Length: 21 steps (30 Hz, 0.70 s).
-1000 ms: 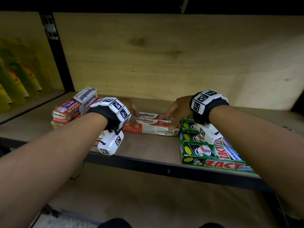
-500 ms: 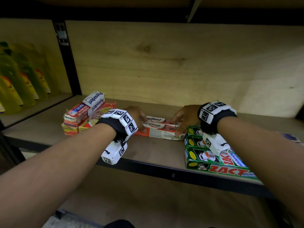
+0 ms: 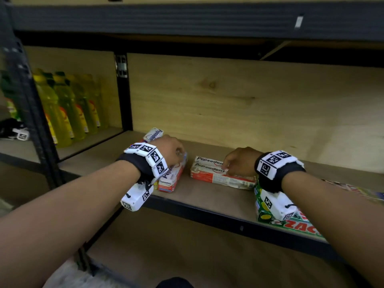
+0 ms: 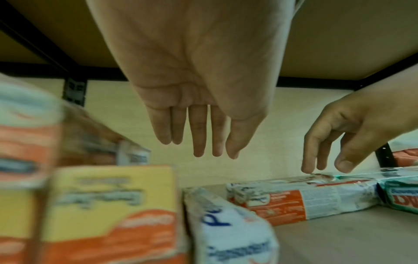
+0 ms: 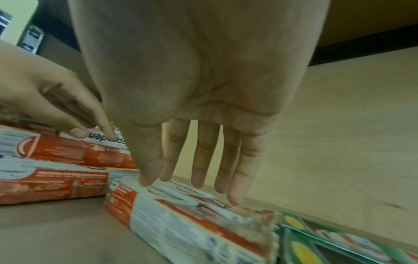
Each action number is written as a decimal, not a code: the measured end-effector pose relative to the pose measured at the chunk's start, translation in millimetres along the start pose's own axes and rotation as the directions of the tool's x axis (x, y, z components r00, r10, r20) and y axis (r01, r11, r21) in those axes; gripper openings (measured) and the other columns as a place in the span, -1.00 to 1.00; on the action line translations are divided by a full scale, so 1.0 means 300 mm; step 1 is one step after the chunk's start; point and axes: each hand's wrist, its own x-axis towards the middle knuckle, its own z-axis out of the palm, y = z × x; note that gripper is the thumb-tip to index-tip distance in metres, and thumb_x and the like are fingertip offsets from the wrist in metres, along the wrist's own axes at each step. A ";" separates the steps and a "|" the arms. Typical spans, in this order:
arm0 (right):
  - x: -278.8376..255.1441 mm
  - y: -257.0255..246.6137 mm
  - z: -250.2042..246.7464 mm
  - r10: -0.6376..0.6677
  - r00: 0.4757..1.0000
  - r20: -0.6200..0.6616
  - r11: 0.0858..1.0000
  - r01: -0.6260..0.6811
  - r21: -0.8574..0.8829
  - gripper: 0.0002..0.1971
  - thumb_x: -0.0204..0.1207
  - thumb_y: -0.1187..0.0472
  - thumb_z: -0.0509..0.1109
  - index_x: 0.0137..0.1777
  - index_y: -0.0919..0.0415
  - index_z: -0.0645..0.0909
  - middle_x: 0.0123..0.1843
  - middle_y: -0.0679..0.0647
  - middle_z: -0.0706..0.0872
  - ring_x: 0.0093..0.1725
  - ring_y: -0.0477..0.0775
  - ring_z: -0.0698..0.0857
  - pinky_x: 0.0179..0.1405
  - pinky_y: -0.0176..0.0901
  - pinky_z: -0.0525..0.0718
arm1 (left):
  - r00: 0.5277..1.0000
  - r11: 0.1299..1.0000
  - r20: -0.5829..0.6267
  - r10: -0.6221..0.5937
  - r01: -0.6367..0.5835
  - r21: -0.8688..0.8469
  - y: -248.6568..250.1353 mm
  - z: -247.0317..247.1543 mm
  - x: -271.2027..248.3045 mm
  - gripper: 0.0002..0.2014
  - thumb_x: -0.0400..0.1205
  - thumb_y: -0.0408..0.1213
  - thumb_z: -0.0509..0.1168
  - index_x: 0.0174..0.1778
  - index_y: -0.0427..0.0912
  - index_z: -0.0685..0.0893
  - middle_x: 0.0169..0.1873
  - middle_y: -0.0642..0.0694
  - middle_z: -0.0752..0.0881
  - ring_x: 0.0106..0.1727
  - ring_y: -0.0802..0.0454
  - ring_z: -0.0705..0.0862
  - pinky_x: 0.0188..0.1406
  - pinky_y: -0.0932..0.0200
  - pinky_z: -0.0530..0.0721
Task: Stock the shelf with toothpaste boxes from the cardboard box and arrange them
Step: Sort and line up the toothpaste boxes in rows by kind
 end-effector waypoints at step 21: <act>0.129 -0.434 0.186 -0.358 0.930 -0.084 0.931 0.363 0.043 -0.42 0.52 0.31 0.45 0.55 0.00 0.50 0.43 0.08 0.56 0.37 0.15 0.58 0.36 -0.03 0.56 | 0.956 0.932 -0.027 -0.291 0.277 -0.233 -0.305 -0.098 -0.141 -0.52 0.49 0.04 0.52 0.34 0.07 0.71 -0.03 0.05 0.68 -0.34 0.26 0.63 -0.44 0.37 0.56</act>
